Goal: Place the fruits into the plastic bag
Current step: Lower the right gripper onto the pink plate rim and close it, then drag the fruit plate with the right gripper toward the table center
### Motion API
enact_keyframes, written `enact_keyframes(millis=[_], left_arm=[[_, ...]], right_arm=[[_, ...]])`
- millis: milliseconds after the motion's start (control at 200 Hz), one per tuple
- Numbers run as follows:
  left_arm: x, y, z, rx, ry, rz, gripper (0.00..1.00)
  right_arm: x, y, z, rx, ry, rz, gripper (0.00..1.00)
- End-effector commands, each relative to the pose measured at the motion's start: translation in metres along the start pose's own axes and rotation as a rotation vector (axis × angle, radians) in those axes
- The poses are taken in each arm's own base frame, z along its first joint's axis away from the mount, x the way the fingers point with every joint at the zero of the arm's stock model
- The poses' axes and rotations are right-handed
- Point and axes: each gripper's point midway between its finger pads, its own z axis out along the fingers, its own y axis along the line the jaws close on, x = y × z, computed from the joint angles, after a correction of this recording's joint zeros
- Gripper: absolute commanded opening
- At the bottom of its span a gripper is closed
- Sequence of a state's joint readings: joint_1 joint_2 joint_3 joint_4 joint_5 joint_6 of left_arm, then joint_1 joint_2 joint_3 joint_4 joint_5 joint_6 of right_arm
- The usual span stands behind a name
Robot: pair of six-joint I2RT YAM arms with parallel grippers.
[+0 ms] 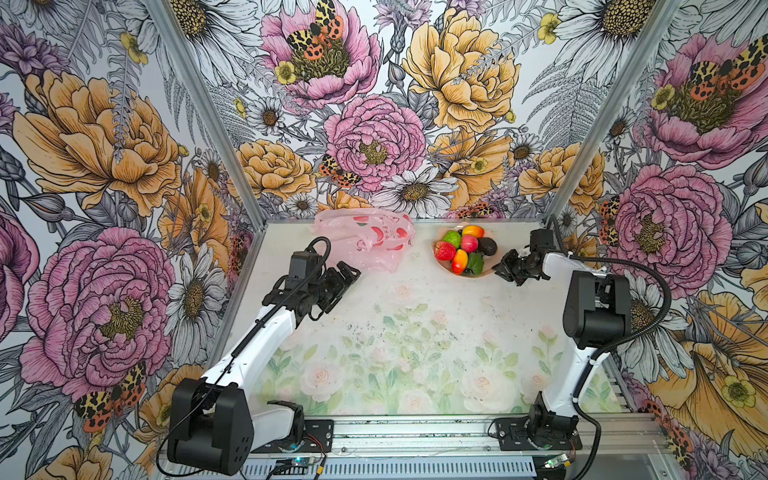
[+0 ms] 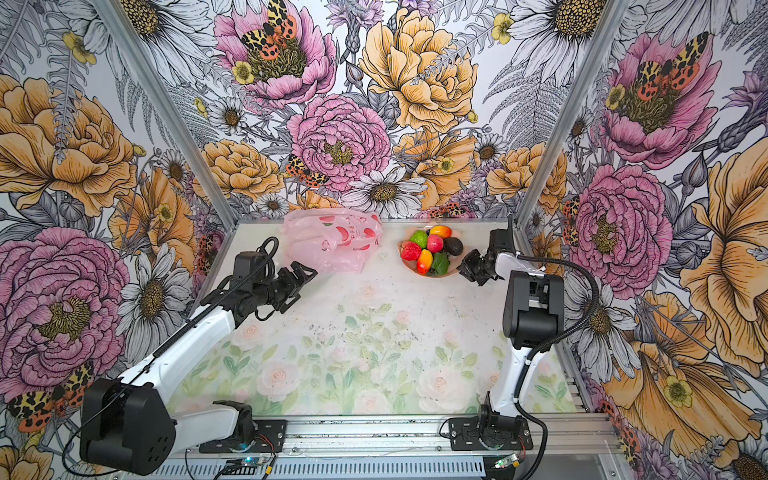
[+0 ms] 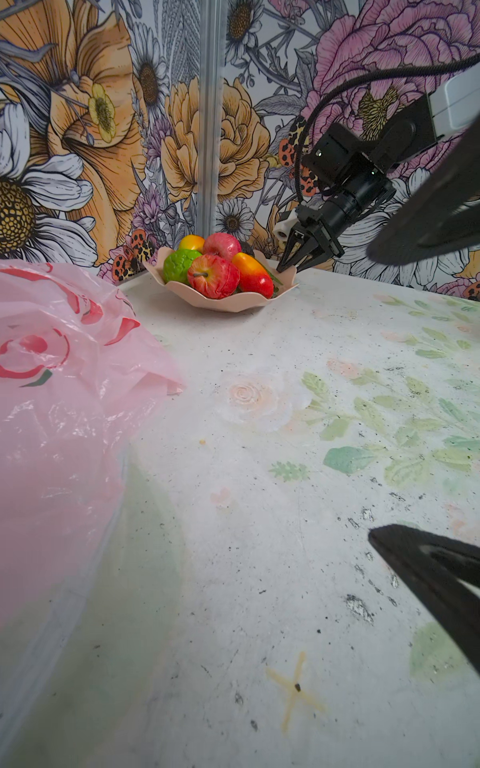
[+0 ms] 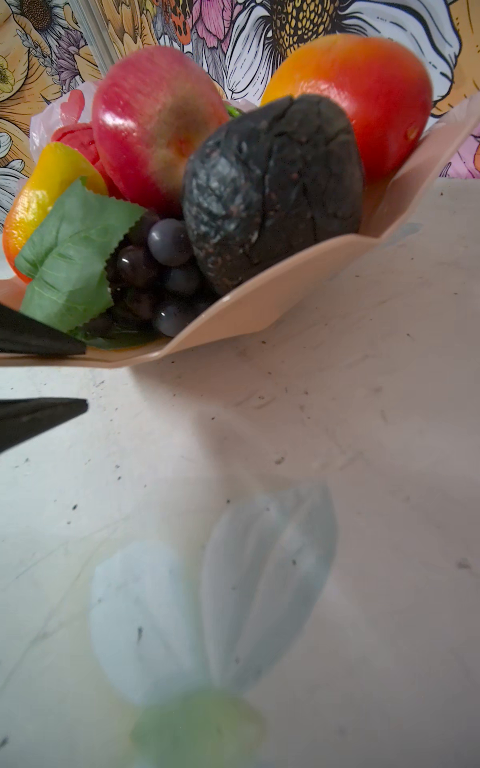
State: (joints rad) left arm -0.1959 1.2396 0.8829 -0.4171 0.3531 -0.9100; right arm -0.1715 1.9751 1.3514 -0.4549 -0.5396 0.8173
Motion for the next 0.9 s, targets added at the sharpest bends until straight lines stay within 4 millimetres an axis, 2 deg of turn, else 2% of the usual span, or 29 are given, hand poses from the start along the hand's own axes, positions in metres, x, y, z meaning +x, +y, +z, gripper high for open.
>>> enact_keyframes(millis=[0, 335, 896], left_arm=[[-0.008, -0.007, -0.001, 0.018, -0.024, 0.021, 0.99], [-0.006, -0.002, 0.003, 0.008, -0.011, 0.021, 0.99], [-0.006, 0.003, -0.001, 0.012, -0.008, 0.012, 0.99]], right_arm=[[-0.008, 0.006, 0.005, -0.015, -0.012, -0.023, 0.20], [-0.011, 0.010, 0.014, -0.016, -0.006, -0.028, 0.16], [-0.010, 0.017, 0.019, -0.023, -0.008, -0.034, 0.00]])
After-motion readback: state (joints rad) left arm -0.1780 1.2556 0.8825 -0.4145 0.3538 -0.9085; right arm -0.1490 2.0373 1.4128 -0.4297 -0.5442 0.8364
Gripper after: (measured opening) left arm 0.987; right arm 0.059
